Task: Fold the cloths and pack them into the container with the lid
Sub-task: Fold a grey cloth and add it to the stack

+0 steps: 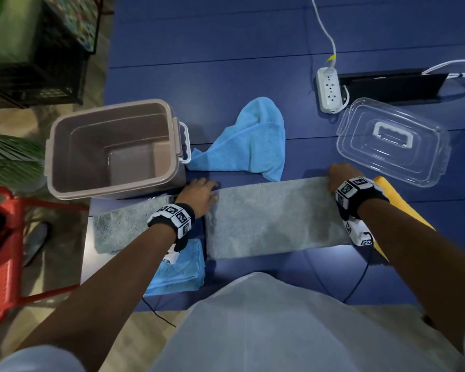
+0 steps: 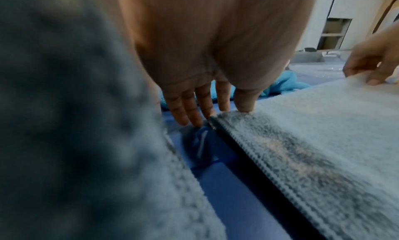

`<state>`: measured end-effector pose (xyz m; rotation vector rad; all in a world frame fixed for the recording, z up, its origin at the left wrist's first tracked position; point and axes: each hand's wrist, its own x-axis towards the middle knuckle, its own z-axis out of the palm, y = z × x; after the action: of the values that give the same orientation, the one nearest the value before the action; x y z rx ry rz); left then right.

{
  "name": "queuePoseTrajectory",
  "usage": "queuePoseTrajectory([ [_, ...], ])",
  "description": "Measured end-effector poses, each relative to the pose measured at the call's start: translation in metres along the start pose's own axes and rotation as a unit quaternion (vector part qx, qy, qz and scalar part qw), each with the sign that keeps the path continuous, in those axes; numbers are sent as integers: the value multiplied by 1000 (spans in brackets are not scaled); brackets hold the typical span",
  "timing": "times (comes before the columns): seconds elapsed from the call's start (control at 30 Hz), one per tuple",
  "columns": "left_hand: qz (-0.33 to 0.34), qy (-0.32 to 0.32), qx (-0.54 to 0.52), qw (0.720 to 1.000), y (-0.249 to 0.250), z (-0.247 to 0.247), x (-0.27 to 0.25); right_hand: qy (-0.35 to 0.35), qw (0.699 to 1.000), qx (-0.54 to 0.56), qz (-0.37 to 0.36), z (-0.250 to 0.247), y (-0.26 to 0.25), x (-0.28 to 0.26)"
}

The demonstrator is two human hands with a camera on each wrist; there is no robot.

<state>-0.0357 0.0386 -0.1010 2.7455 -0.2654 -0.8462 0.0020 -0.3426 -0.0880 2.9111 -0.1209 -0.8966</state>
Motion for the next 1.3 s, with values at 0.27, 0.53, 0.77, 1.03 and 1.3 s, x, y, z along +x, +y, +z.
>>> queuePoseTrajectory([
  [0.27,-19,2,-436,900,12,-28,-7,-14,1000,5,15,-5,10,8],
  [0.53,-41,81,-483,871,1,-26,-11,-4,999,-17,30,-7,17,5],
  [0.77,-112,130,-473,864,-1,-6,0,-13,999,-10,33,-4,13,8],
  [1.03,-225,157,-485,831,0,-2,24,7,999,19,51,-8,18,11],
  [1.3,-232,190,-455,838,11,0,26,3,988,138,63,-12,16,12],
])
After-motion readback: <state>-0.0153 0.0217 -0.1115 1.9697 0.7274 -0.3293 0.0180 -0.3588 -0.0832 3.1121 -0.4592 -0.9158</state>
